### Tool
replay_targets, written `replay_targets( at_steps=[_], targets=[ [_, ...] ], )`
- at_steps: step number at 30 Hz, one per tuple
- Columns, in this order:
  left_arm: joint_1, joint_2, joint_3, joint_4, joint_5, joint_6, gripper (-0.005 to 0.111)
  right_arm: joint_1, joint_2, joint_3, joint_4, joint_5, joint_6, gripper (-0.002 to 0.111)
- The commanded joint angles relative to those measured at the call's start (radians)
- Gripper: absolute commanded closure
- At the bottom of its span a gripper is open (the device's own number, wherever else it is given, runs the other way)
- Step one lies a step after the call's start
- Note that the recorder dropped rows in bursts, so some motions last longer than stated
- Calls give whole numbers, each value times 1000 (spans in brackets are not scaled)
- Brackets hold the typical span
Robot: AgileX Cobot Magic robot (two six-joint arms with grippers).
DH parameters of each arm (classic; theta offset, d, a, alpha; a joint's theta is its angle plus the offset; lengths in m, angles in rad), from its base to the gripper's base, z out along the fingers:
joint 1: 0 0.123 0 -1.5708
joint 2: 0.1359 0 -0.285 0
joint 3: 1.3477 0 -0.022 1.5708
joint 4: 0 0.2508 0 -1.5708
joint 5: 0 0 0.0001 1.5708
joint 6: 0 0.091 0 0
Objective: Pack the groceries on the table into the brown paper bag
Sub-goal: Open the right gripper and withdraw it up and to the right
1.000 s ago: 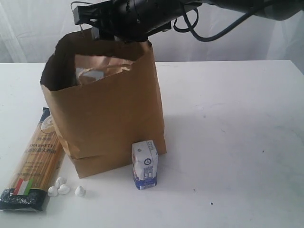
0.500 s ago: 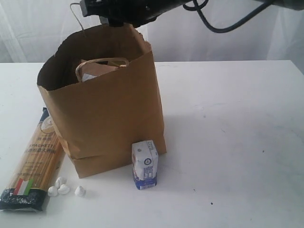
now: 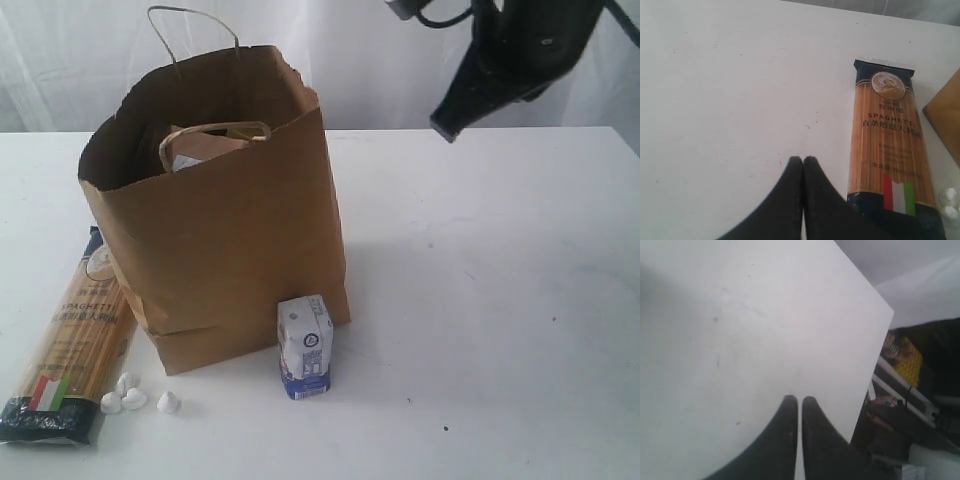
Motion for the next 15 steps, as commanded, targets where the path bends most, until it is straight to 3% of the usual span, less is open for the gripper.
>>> replay_targets(
  at_steps=[1,6,12,15],
  targets=[
    [2,-5,3,-1,1,0,107,-66,-67,127,-16,14,53,105],
    [2,-5,3,-1,1,0,107,-137,-109,305,134,14,57,105],
    [2,-5,3,-1,1,0,107,-151,-110,544,552,14,-9,105],
    [2,-5,3,-1,1,0,107,-151,-110,654,739,-103,-27,105]
  ],
)
